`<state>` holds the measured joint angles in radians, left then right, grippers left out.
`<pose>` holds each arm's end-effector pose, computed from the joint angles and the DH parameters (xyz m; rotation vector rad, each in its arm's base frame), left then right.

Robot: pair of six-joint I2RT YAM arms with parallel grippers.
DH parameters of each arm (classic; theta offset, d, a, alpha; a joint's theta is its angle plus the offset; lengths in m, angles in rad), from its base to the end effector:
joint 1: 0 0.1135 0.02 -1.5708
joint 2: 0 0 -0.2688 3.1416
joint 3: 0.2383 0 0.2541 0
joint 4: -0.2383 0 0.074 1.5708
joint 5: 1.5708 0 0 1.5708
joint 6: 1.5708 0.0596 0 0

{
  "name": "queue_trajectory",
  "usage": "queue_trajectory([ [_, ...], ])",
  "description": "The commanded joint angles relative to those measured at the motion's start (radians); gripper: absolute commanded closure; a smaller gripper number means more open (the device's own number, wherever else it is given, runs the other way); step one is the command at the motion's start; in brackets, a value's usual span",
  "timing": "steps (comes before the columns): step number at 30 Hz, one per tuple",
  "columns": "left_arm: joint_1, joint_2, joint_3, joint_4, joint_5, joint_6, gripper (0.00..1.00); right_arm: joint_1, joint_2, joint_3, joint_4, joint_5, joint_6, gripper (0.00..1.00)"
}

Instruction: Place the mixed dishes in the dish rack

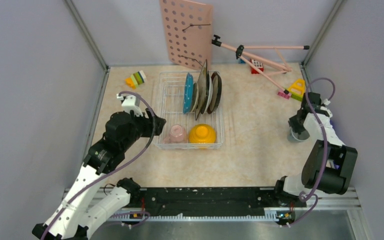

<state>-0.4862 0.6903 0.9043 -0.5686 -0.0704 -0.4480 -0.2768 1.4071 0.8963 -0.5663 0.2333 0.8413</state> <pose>0.1491 -0.0741 0.3494 -0.0106 1.9647 -0.5539 0.2689 -0.0907 0.1941 1.4456 2.1657 -0.1103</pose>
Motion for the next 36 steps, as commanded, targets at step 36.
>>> queue_trajectory([
  [36, 0.001, 0.088, -0.176, 0.683, 0.58, 0.043, 0.13, 0.126, -0.53, 0.012, 0.168, -1.099, -0.063, 1.0],
])
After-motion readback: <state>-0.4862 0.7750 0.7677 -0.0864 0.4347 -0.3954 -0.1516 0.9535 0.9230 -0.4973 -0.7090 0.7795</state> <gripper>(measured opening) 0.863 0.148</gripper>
